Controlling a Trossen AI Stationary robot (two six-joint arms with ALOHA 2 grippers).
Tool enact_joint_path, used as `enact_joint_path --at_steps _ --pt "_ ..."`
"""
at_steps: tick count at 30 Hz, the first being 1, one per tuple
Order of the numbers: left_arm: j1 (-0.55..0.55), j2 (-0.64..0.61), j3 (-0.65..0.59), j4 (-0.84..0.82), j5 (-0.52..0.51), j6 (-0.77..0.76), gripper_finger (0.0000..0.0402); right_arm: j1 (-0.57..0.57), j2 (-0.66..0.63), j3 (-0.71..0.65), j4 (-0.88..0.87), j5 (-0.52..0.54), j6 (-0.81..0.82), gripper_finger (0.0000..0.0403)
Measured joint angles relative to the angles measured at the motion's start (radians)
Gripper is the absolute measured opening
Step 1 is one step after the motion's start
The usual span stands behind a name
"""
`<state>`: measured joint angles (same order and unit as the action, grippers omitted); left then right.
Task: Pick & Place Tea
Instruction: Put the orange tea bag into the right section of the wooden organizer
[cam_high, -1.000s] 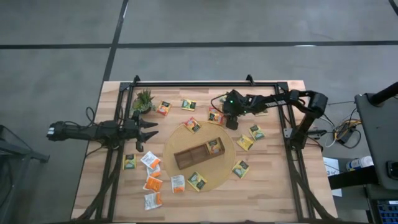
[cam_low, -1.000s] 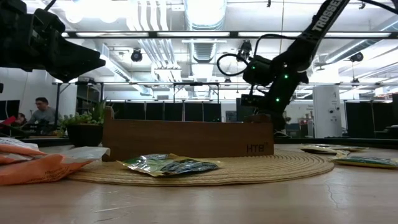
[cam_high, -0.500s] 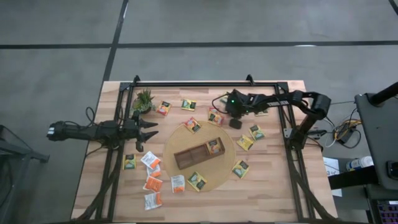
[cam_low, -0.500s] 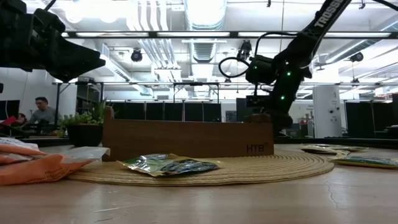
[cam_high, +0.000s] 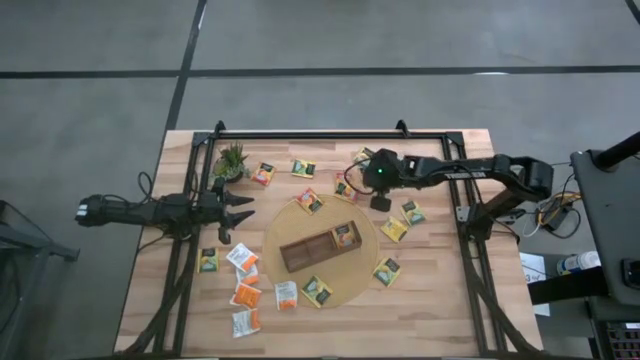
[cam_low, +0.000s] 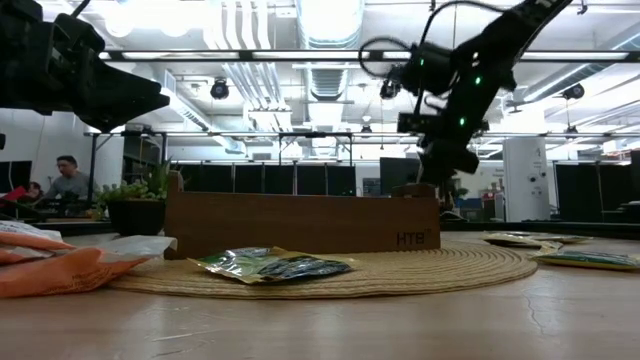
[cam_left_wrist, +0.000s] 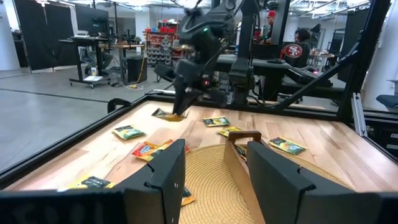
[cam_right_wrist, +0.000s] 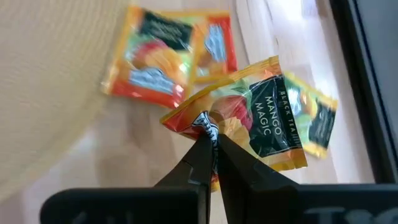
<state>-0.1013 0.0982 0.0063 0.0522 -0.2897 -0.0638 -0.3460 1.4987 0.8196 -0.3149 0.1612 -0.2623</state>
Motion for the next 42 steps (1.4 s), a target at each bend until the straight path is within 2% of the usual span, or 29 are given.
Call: enact_joint_path --at_steps 9,20,27,34,42 --pt "0.000 0.000 0.000 0.000 0.000 0.000 0.0165 0.122 -0.064 0.001 0.003 0.071 0.054 0.0013" --pt "0.000 0.000 0.000 0.000 0.000 0.000 0.0165 0.248 -0.068 0.009 0.003 0.131 0.146 0.0013" --pt "0.000 0.000 0.000 0.000 0.000 0.000 0.0165 0.330 -0.069 0.009 -0.008 0.137 0.258 0.0013" --pt "0.000 0.000 0.000 0.000 0.000 0.000 0.0165 0.466 -0.069 0.009 -0.042 0.264 0.364 0.0013" --pt "0.000 0.000 0.000 0.000 0.000 0.000 0.0165 0.571 -0.069 0.023 -0.043 0.288 0.456 0.0013"
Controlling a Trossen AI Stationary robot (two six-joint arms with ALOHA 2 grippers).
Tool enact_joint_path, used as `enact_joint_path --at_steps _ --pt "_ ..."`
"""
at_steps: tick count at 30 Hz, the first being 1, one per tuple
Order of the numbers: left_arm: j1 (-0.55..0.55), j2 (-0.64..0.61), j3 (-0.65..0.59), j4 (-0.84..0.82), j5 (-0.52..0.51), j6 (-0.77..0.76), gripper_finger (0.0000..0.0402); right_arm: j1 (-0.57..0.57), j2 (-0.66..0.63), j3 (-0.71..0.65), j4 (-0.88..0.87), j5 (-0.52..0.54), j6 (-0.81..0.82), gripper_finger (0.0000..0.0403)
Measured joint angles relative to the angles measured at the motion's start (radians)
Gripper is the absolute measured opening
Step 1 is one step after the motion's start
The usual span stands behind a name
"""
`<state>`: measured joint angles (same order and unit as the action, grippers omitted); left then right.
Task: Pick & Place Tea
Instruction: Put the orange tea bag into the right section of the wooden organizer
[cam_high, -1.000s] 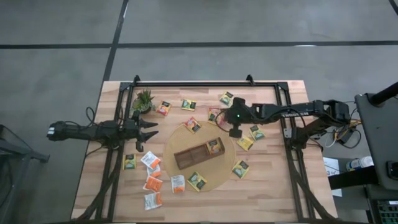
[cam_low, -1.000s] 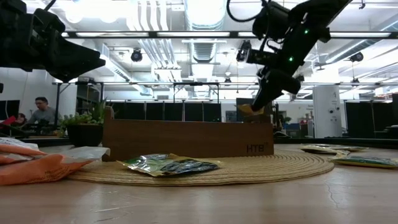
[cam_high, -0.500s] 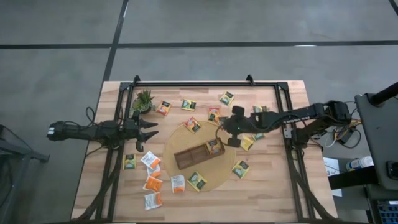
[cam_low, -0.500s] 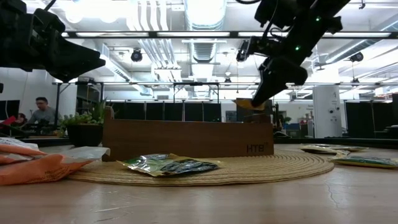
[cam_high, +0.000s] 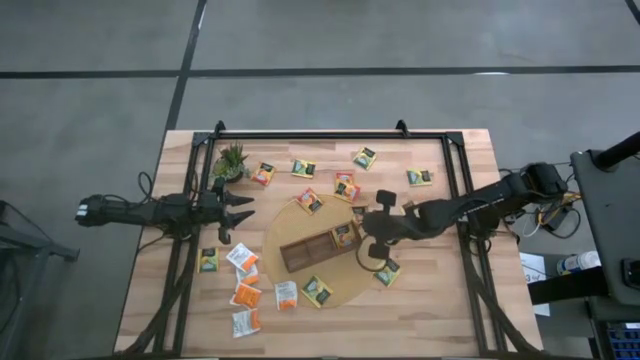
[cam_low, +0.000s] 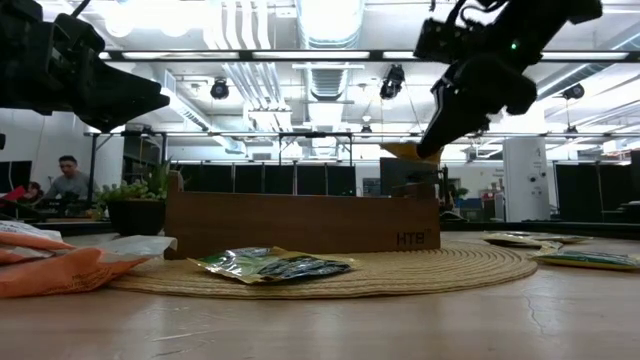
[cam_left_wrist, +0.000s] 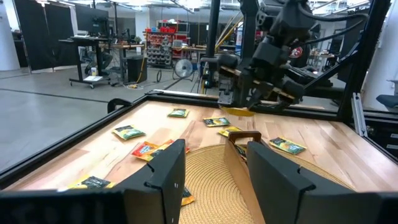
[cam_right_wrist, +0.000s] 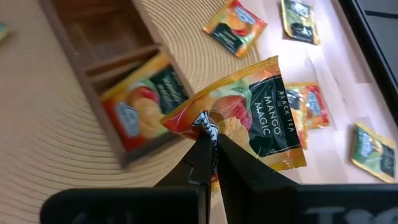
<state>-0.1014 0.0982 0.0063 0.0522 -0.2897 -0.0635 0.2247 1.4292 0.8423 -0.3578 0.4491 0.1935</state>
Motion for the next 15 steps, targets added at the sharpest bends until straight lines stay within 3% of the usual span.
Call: enact_joint_path --at_steps 10,15 --pt "0.000 0.000 0.000 0.000 0.000 0.000 0.0165 0.067 0.057 0.007 0.032 0.032 0.073 0.0013" --pt "0.000 0.000 0.000 0.000 0.000 0.000 0.0165 0.072 0.143 0.090 0.032 0.034 0.052 0.0013"
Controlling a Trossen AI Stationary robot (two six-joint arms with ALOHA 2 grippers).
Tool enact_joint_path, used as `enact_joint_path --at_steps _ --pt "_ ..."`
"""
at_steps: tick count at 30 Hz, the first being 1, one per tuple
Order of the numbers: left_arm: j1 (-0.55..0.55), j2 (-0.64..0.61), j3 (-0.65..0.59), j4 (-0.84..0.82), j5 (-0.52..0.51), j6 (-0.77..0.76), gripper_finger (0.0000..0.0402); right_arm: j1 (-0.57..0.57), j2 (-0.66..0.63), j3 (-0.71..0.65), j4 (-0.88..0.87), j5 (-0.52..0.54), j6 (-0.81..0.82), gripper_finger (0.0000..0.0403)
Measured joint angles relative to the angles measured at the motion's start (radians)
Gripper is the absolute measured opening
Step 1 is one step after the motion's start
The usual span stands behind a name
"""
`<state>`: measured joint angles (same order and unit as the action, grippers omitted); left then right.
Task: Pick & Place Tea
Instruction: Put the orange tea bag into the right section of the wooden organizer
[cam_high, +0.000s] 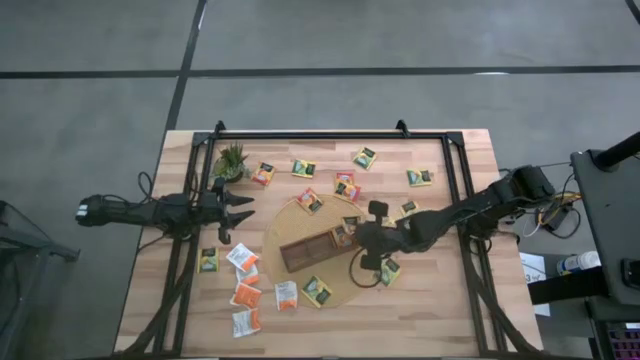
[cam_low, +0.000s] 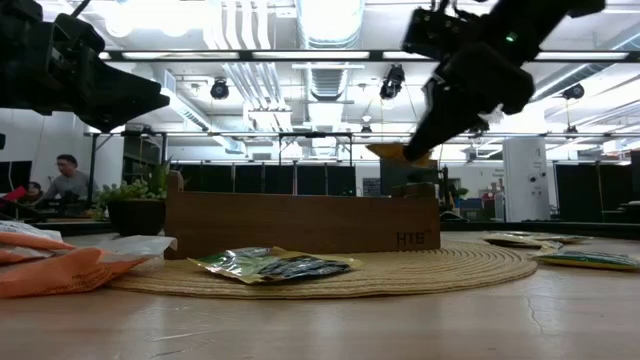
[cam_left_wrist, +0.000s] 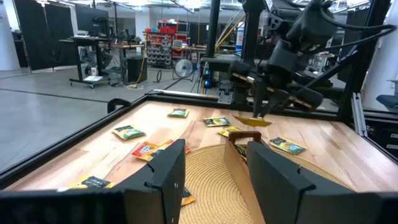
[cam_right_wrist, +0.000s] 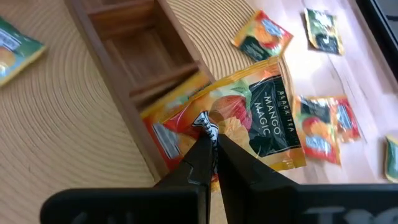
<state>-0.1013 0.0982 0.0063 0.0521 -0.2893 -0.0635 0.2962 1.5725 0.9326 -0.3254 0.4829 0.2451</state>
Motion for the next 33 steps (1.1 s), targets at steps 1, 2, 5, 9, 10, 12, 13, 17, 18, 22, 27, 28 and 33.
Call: enact_joint_path --at_steps 1,2,5,9,10,12,13,17,18,22,27,28,33 --pt "0.000 0.000 0.000 0.000 0.000 0.000 0.0165 0.000 0.023 0.022 0.001 0.002 -0.012 0.0013" --pt "0.000 0.000 0.000 0.000 0.000 0.000 0.0165 0.000 0.048 0.045 -0.002 0.007 -0.020 0.0013" --pt "0.000 0.000 0.000 0.000 0.000 0.000 0.0165 -0.001 0.130 0.121 -0.060 0.016 -0.036 0.0013" --pt "0.000 0.000 0.000 0.000 0.000 0.000 0.0165 -0.006 0.241 0.229 -0.232 0.018 -0.017 0.0013" --pt "0.000 0.000 0.000 0.000 0.000 0.000 0.0165 -0.009 0.265 0.255 -0.277 0.019 -0.007 0.0013" --pt "0.000 0.000 0.000 0.000 0.000 0.000 0.0165 -0.015 0.308 0.302 -0.350 0.030 0.018 0.0013" --pt "0.000 0.000 0.000 0.000 0.000 0.000 0.0165 -0.019 0.326 0.319 -0.374 0.046 0.032 0.0013" --pt "0.000 0.001 0.000 0.000 0.000 0.000 0.0165 -0.023 0.377 0.369 -0.386 0.069 0.037 0.0013" --pt "0.000 0.001 0.000 0.000 0.000 0.000 0.0165 -0.023 0.386 0.379 -0.388 0.068 0.036 0.0013" --pt "0.000 0.002 0.000 0.000 0.000 0.000 0.0165 -0.022 0.404 0.401 -0.402 0.063 0.034 0.0013" --pt "0.000 0.003 0.000 0.000 0.000 0.000 0.0165 -0.022 0.399 0.400 -0.403 0.037 0.031 0.0014" --pt "0.000 0.003 0.000 0.000 0.000 0.000 0.0165 -0.021 0.397 0.400 -0.404 0.037 0.028 0.0017" --pt "0.000 0.003 0.000 0.000 0.000 0.000 0.0165 -0.010 0.394 0.416 -0.404 0.029 -0.005 0.0057"
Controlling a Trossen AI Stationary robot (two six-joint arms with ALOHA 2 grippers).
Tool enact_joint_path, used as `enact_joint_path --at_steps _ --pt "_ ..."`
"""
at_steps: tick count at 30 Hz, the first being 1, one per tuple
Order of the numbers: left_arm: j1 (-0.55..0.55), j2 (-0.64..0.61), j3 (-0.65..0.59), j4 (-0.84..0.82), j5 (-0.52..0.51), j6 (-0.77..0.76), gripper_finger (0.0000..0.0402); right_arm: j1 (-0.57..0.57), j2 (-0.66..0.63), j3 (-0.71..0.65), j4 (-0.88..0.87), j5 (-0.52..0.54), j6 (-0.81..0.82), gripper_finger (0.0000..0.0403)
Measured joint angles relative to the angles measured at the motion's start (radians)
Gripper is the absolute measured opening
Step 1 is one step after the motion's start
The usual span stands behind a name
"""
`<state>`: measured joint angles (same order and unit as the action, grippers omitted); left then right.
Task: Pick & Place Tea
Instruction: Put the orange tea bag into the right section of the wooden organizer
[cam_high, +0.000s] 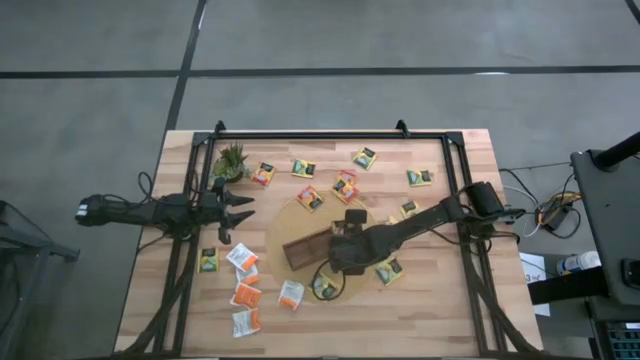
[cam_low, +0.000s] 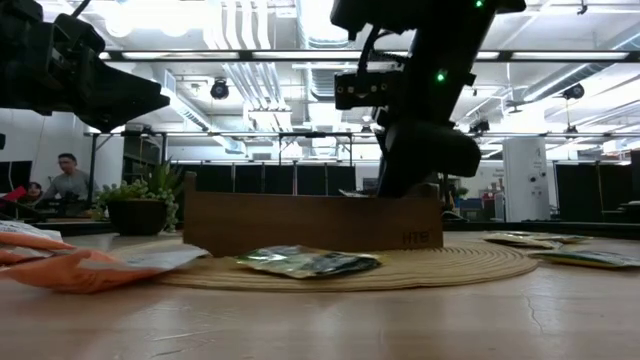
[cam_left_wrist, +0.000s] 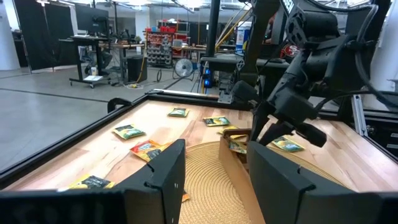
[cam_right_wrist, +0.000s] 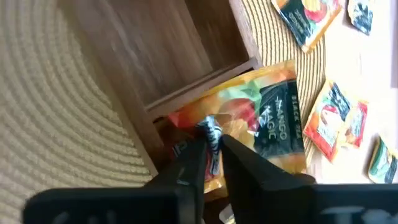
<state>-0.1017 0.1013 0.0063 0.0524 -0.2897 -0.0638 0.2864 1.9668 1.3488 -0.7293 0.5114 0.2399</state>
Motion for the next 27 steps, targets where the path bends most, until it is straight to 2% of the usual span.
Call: enact_joint_path --at_steps 7,13,19,25,27 --pt "0.000 0.000 0.000 0.000 0.000 0.000 0.0165 0.003 -0.016 0.021 -0.025 0.001 -0.041 0.0129" --pt "0.000 0.000 0.000 0.000 0.000 0.000 0.0165 0.003 -0.073 0.022 -0.054 0.019 -0.080 0.0174" --pt "0.000 0.000 0.000 0.000 0.000 0.000 0.0165 -0.003 -0.135 0.021 -0.050 0.105 -0.136 0.0193" --pt "0.000 0.000 0.000 0.000 0.000 0.000 0.0165 -0.047 -0.148 0.018 -0.050 0.106 -0.195 0.0196" --pt "0.000 0.000 0.000 0.000 0.000 0.000 0.0165 -0.075 -0.148 0.014 -0.048 0.056 -0.218 0.0196"
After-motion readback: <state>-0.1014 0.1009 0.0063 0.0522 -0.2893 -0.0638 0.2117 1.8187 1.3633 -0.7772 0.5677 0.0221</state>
